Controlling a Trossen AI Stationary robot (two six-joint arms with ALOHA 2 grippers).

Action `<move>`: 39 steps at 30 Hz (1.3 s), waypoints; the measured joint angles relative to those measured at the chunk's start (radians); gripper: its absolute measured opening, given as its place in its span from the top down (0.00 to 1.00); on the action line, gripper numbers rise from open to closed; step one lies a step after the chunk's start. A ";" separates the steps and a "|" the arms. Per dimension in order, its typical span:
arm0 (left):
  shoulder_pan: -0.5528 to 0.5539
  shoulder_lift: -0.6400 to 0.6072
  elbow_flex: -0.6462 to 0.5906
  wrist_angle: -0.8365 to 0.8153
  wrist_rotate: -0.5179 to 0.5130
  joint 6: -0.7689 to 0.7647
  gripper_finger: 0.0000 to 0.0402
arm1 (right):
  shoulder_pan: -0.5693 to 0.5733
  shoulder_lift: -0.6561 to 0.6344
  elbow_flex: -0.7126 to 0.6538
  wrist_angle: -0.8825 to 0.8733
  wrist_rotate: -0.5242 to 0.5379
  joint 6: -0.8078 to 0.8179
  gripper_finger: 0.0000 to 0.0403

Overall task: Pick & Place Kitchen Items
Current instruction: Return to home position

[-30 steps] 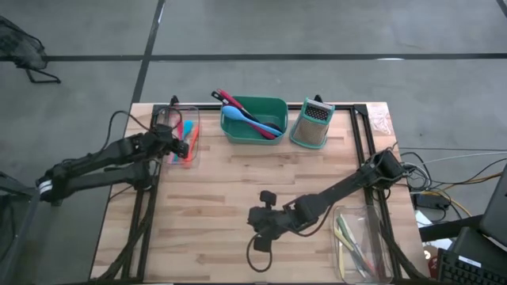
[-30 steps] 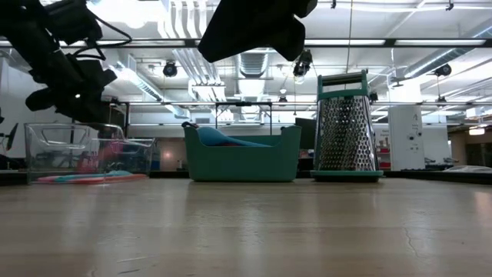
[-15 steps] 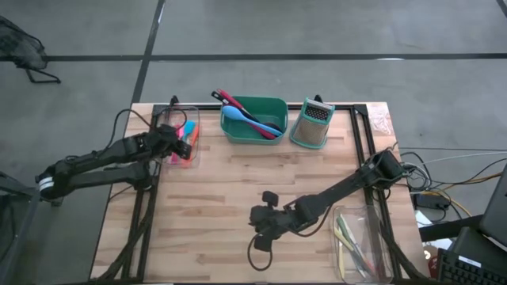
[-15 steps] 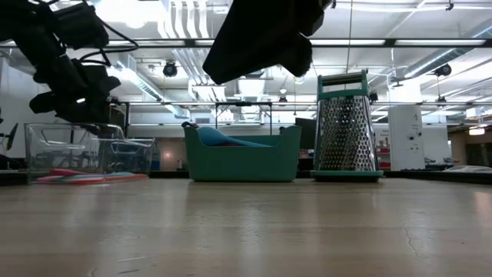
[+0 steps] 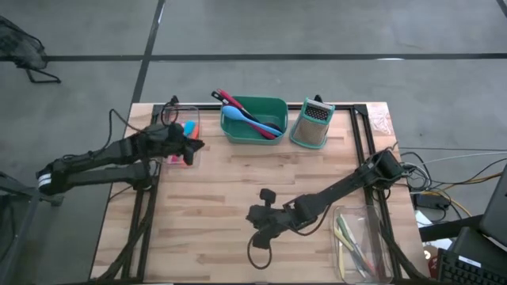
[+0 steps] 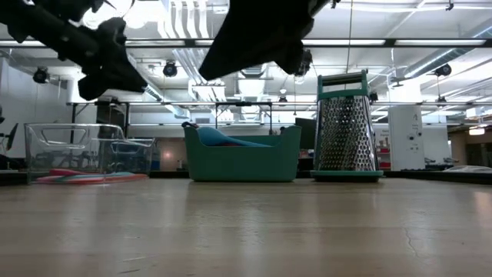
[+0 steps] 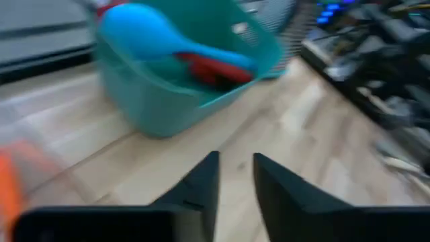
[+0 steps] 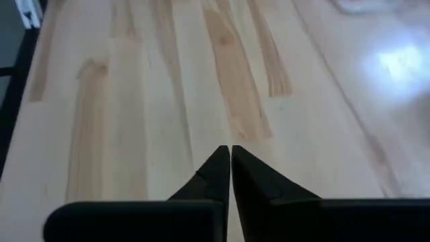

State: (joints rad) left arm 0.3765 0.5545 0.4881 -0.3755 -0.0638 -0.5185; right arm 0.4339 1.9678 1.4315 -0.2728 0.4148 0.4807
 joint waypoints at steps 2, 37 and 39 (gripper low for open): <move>-0.045 -0.005 0.000 0.031 0.002 0.018 0.85 | 0.000 0.000 0.000 0.033 0.004 -0.037 0.98; -0.929 -0.038 -0.408 0.828 -0.384 0.419 0.99 | -0.041 -0.429 -0.613 0.673 -0.075 -0.398 0.98; -0.902 -0.083 -0.419 0.825 -0.383 0.424 0.99 | -0.048 -0.496 -0.675 0.674 -0.076 -0.389 0.98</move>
State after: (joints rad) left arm -0.5253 0.4711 0.0687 0.4493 -0.4471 -0.0946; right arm 0.3863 1.4719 0.7566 0.4009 0.3388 0.0915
